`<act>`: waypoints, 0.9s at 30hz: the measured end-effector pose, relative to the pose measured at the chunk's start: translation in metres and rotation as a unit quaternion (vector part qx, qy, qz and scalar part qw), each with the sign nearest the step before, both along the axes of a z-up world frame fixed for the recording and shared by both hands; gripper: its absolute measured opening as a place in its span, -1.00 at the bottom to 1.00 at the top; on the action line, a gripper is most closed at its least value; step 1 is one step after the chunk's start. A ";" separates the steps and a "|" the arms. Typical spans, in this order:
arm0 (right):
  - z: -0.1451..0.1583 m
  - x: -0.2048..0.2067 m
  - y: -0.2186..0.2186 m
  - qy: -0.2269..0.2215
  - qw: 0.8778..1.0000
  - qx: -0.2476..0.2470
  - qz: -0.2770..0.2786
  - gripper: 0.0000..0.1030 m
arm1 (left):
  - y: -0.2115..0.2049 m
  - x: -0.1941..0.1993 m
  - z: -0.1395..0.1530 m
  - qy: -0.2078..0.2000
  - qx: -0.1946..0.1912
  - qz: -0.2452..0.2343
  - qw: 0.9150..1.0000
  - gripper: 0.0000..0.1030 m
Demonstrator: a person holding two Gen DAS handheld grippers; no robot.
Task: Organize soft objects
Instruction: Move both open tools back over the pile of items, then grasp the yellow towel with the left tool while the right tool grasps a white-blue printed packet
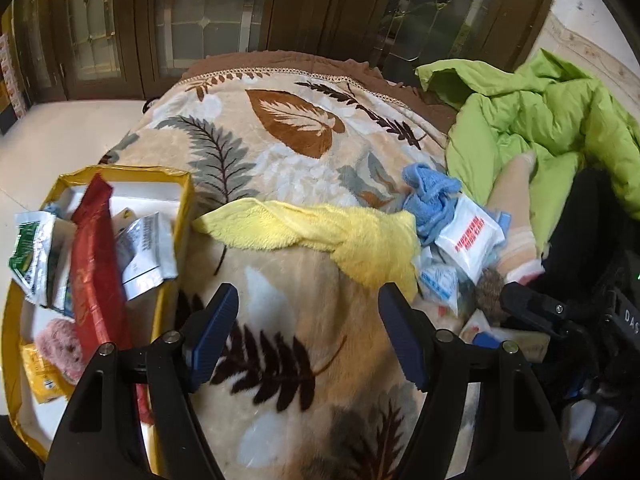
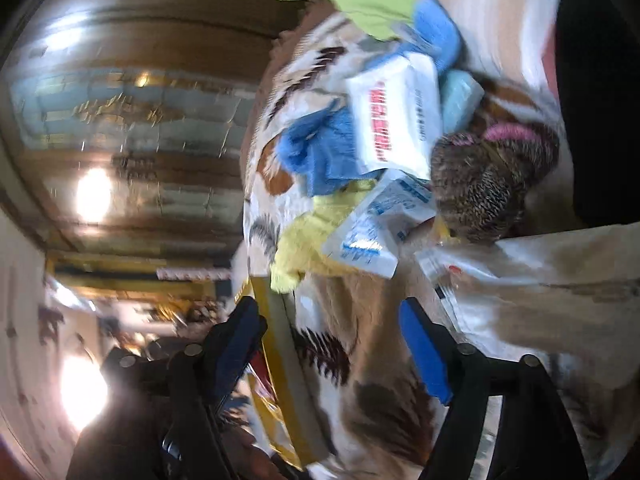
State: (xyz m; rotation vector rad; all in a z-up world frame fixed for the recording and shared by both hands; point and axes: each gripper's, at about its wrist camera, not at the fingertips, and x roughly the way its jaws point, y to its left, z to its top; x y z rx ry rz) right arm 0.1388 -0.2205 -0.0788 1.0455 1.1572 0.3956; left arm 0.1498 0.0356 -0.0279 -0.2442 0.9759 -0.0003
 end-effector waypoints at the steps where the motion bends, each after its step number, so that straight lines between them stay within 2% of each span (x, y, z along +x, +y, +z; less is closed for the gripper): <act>1: -0.006 0.003 0.001 0.012 1.000 0.008 -0.007 0.51 | 0.001 0.003 -0.001 0.001 -0.006 0.004 1.000 0.40; 4: -0.023 0.013 0.006 0.040 0.999 0.020 -0.021 0.51 | 0.004 0.020 -0.004 0.005 -0.018 0.022 1.000 0.40; 9: -0.037 0.022 0.004 0.053 0.996 0.036 -0.062 0.51 | 0.002 0.047 -0.015 0.023 -0.057 0.045 0.997 0.40; 14: -0.042 0.030 0.008 0.064 0.994 0.039 -0.075 0.54 | -0.006 0.066 -0.022 0.026 -0.065 0.056 0.996 0.40; 19: -0.052 0.036 0.004 0.076 0.990 0.056 -0.103 0.55 | -0.015 0.073 -0.041 0.066 -0.110 0.060 0.990 0.42; 22: -0.054 0.039 0.002 0.073 0.989 0.057 -0.116 0.55 | -0.017 0.072 -0.054 0.085 -0.117 0.069 0.987 0.42; 27: -0.061 0.054 0.009 0.083 0.988 0.062 -0.112 0.56 | -0.020 0.080 -0.062 0.088 -0.117 0.081 0.986 0.52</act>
